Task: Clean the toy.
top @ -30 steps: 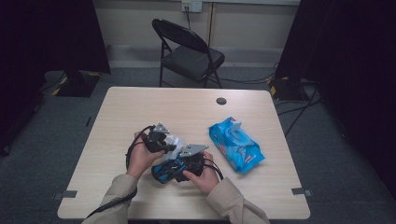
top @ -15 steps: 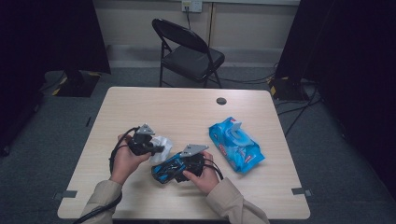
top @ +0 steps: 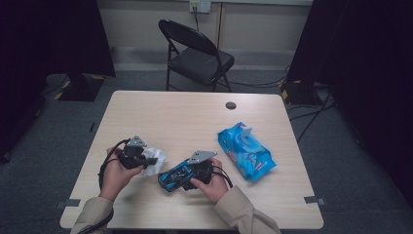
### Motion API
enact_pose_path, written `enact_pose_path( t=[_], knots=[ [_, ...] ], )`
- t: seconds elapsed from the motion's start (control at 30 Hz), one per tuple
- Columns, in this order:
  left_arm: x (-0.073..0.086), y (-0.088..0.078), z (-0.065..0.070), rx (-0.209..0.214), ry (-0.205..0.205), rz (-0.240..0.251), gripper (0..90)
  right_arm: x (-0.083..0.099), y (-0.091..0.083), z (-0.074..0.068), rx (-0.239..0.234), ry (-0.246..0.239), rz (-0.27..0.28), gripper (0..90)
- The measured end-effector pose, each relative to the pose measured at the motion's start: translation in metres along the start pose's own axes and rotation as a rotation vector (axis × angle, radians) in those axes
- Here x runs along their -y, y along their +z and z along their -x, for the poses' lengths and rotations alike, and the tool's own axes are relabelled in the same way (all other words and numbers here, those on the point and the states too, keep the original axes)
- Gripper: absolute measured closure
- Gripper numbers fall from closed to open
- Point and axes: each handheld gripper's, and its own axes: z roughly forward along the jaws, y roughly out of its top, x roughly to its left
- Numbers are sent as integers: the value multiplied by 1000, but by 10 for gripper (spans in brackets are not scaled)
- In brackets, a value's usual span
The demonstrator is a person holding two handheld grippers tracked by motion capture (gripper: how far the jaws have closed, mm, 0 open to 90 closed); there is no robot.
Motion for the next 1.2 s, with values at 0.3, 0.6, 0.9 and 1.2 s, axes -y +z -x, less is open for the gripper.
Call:
enact_pose_path(
  t=[0.3, 0.6, 0.9, 1.2],
  knots=[
    [15, 16, 4, 21, -3, -53, 821, 0, 0, -1, 1, 0, 0, 150],
    [9, 29, 14, 58, 5, -61, 820, 0, 1, -1, 0, -1, -1, 150],
    [1, 37, 22, 68, 13, -62, 823, -1, 1, -1, -1, -2, -2, 150],
    [-9, 47, 27, 67, 27, -59, 827, -1, 1, -1, 0, -2, -2, 150]
  ],
)
